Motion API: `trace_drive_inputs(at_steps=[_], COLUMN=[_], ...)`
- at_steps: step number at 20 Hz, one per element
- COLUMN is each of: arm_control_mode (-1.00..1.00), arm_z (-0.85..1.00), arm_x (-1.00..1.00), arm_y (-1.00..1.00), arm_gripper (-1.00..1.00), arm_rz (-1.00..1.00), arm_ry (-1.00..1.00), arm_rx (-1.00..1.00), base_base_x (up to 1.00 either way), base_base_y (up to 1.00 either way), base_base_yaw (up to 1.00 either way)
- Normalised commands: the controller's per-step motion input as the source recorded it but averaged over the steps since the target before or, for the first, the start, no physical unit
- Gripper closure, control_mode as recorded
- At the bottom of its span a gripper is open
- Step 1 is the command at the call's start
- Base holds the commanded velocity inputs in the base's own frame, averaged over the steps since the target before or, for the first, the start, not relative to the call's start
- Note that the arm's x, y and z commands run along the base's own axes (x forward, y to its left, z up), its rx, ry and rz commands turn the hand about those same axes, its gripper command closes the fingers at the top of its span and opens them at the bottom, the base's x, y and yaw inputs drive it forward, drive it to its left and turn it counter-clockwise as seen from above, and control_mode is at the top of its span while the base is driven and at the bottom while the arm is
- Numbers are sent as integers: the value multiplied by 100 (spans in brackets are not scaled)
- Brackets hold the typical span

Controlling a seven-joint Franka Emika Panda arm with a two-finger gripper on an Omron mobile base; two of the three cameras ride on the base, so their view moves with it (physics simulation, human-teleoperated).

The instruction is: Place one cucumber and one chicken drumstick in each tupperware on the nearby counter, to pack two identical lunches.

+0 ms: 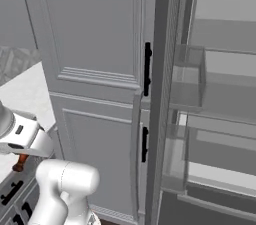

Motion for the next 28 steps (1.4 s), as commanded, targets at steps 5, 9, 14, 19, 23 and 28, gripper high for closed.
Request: trace_drive_inputs(at_steps=[5,9,14,19,23,28], arm_control_mode=[100,100,100,100,100,100], arm_z=[0,0,0,0,0,0], arm_x=[0,0,0,0,0,0], arm_y=[0,0,0,0,0,0], arm_gripper=[100,100,100,100,100,100], arm_rz=[0,0,0,0,0,0], arm_ry=[0,0,0,0,0,0], arm_rx=[0,0,0,0,0,0], base_base_x=[16,7,1,0,2,0], base_base_y=[16,12,40,35,5,8], base_base_yaw=[30,35,27,25,11,5])
